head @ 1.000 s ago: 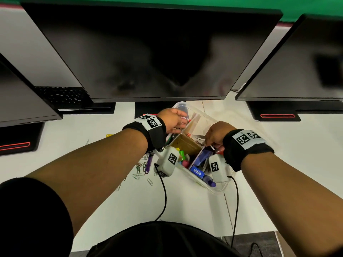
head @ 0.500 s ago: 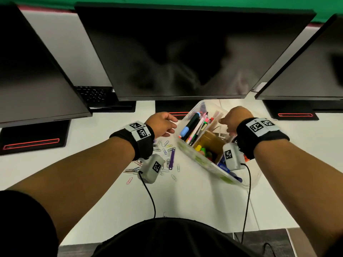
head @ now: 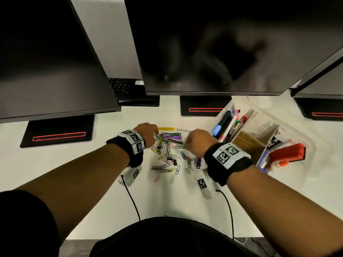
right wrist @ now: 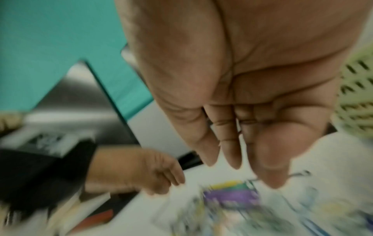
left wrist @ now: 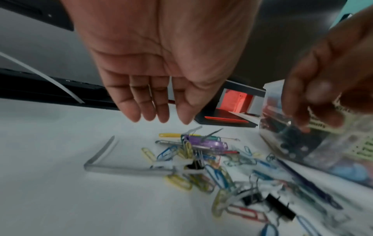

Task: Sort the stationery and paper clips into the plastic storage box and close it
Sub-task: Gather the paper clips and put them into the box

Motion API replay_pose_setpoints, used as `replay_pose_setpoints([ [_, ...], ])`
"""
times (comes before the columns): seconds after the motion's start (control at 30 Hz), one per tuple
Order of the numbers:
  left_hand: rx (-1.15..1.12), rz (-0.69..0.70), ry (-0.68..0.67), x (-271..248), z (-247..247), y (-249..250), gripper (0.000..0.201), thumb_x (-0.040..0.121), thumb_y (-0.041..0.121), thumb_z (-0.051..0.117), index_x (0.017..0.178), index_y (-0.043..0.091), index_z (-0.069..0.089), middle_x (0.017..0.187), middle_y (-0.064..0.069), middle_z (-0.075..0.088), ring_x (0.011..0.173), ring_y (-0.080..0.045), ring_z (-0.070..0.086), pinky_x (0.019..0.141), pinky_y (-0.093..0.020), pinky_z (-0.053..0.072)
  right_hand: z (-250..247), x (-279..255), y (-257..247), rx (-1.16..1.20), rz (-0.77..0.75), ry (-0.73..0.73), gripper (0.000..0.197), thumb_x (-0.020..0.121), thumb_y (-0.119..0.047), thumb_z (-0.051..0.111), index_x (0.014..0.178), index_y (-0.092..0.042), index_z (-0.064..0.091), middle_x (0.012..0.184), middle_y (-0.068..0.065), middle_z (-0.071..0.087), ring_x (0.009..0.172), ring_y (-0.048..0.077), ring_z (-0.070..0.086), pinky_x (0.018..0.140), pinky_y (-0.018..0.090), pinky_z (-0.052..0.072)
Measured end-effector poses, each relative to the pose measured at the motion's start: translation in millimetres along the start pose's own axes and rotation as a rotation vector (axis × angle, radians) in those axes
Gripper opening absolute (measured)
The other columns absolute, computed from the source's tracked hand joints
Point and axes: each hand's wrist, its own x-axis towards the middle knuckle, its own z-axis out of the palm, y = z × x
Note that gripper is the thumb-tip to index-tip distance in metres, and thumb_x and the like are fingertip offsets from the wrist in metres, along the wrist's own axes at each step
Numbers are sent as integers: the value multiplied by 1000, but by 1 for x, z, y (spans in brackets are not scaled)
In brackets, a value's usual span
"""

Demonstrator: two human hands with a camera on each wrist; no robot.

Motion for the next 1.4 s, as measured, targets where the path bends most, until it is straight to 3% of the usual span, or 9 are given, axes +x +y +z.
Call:
replay_pose_setpoints([
  [0.13, 25, 4, -2, 4, 11, -10, 45, 87, 23, 58, 129, 18, 46, 132, -10, 47, 122, -30, 47, 98, -38, 42, 37, 10, 20, -188, 172, -37, 30, 96, -9, 37, 118, 1, 54, 127, 16, 57, 117, 30, 56, 94, 34, 46],
  [0.3, -7, 129, 9, 12, 15, -11, 49, 89, 11, 52, 136, 17, 40, 139, -8, 41, 131, -27, 38, 106, -37, 36, 63, 20, 30, -216, 240, -18, 32, 94, -11, 40, 123, -1, 50, 127, 19, 52, 116, 33, 53, 80, 28, 46],
  [0.5, 34, 260, 42, 27, 13, 8, 45, 92, 16, 45, 137, 15, 42, 139, -6, 44, 131, -23, 35, 109, -36, 34, 80, 31, 23, -11, 192, 89, 44, 89, -2, 39, 132, -6, 34, 117, 21, 58, 107, 37, 58, 88, 39, 48],
  [0.63, 191, 381, 78, 38, 19, 28, 45, 89, 29, 51, 132, 17, 47, 132, -5, 51, 125, -24, 41, 104, -39, 40, 81, 35, 25, 66, 150, 117, 38, 91, -10, 45, 129, -10, 38, 113, 17, 64, 104, 33, 61, 84, 34, 47],
  [0.73, 353, 338, 30, 43, 26, 36, 36, 87, 22, 55, 123, 17, 52, 122, -5, 55, 118, -25, 46, 95, -37, 42, 77, 38, 27, 126, 127, 164, 30, 93, -20, 50, 121, -8, 50, 113, 15, 66, 104, 31, 61, 83, 28, 46],
  [0.87, 371, 284, 16, 46, 28, 35, 30, 86, 19, 57, 116, 18, 53, 116, -5, 58, 110, -26, 53, 91, -37, 43, 66, 49, 28, 174, 118, 238, 23, 89, -9, 53, 110, -5, 59, 107, 17, 67, 100, 31, 61, 81, 29, 47],
  [1.07, 254, 294, 18, 40, 24, 22, 25, 85, 26, 57, 107, 15, 54, 110, -6, 61, 100, -27, 59, 85, -35, 44, 52, 75, 17, 189, 135, 293, 23, 87, 1, 45, 105, -2, 58, 117, 15, 51, 94, 28, 54, 82, 26, 41],
  [1.2, -52, 182, 27, 31, 12, 10, 27, 83, 29, 60, 104, 15, 54, 104, -6, 62, 89, -24, 54, 77, -31, 43, 51, 97, 16, 38, 84, 266, 38, 87, -3, 46, 125, -11, 51, 132, 12, 43, 117, 33, 47, 98, 35, 41],
  [1.4, -484, 60, 177, 22, 5, -8, 25, 81, 24, 66, 104, 14, 60, 92, 3, 55, 86, -15, 51, 76, -23, 37, 60, 110, 8, -174, 11, 224, 27, 93, -15, 40, 113, -6, 56, 115, 13, 62, 108, 32, 53, 94, 35, 39],
])
